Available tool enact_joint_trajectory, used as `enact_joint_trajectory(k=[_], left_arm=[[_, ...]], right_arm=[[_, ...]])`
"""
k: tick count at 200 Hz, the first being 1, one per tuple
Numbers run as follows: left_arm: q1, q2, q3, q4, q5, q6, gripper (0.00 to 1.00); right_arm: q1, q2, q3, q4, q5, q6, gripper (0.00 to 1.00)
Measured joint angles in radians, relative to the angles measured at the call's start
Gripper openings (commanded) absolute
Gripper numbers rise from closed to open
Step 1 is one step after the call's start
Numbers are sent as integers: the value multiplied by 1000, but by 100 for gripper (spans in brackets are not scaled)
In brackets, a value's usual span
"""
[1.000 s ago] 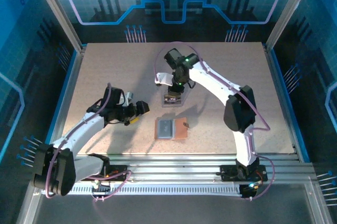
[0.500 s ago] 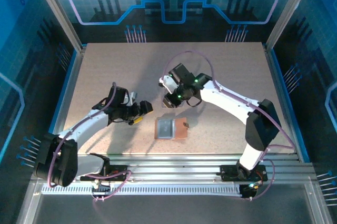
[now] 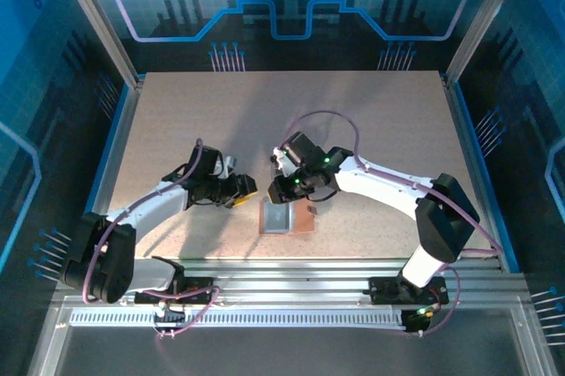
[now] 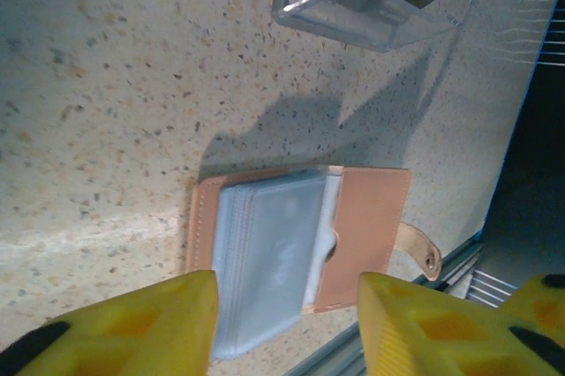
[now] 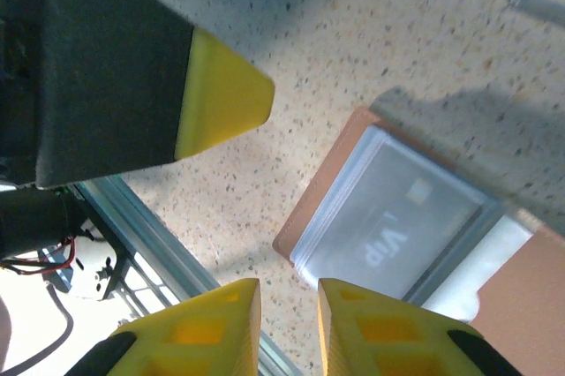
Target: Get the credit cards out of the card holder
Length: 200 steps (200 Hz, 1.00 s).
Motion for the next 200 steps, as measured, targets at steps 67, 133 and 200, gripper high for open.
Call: enact_joint_trajectory(k=[67,133,200], left_arm=[[-32,41,-35,51,-2,-42,22],[-7,42,-39,73,-2,-43,22],[3,50,-50,77,-1,-42,21]], right_arm=[[33,9,-76,50,-3,68,22],[51,139,-54,84,-6,96,23],[58,216,-3,85,-7,109,25]])
